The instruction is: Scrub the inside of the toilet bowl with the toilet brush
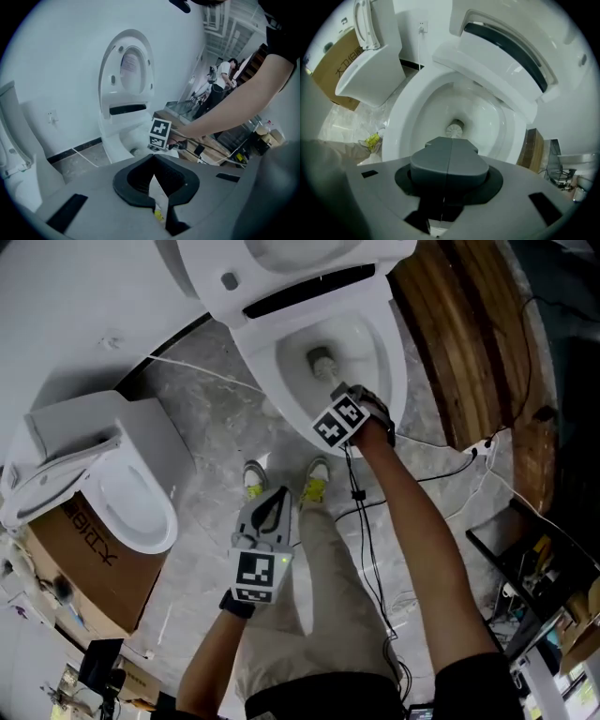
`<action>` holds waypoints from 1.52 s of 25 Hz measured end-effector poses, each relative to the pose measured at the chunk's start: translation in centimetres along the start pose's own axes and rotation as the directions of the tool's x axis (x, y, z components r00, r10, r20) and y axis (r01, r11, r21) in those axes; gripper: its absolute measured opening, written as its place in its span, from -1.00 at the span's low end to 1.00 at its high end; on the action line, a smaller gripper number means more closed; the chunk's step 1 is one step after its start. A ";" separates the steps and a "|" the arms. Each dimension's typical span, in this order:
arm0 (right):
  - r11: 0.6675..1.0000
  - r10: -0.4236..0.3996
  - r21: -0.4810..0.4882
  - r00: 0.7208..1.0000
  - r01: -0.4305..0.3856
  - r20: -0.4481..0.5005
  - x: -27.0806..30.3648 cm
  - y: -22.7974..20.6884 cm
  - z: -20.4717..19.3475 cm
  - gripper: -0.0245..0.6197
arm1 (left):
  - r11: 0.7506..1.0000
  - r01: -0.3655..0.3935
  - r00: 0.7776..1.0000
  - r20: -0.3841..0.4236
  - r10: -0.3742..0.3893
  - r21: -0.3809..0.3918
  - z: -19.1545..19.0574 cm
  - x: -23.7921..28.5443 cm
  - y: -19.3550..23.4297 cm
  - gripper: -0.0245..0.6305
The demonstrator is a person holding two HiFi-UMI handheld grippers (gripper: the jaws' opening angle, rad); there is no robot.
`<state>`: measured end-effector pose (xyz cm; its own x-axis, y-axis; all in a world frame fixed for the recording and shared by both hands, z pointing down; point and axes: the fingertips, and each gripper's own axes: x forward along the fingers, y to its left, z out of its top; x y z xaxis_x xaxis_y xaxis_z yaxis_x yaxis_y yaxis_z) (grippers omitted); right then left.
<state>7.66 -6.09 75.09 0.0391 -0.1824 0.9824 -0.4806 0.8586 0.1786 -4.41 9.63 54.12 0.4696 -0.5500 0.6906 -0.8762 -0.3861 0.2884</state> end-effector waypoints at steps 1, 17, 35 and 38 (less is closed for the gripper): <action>1.000 0.002 0.025 1.000 -0.002 0.006 -1.1 0.4 -0.5 -0.41 | 1.000 0.010 1.000 -0.004 -0.010 0.018 0.5 -1.1 -0.7 -0.87; 0.600 0.041 0.774 0.974 -0.203 0.223 -33.2 2.3 -15.3 -0.43 | 0.939 0.053 0.990 0.106 -0.095 0.340 19.0 -18.1 -9.0 -0.87; 0.623 -0.257 0.734 0.815 -0.271 0.519 -57.1 0.8 -13.3 -0.43 | 0.919 -0.064 0.946 0.317 -0.067 0.388 28.0 -27.7 -8.5 -0.87; 0.656 -0.278 0.708 0.788 -0.262 0.549 -60.4 1.1 -14.1 -0.43 | 0.914 -0.057 0.940 0.329 -0.087 0.402 28.7 -28.6 -9.1 -0.87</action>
<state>17.12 12.63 16.70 -0.3168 -0.6458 0.6947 -0.9457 0.2715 -0.1788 -6.78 7.64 12.70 0.5530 -0.7274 0.4064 -0.7838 -0.6196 -0.0423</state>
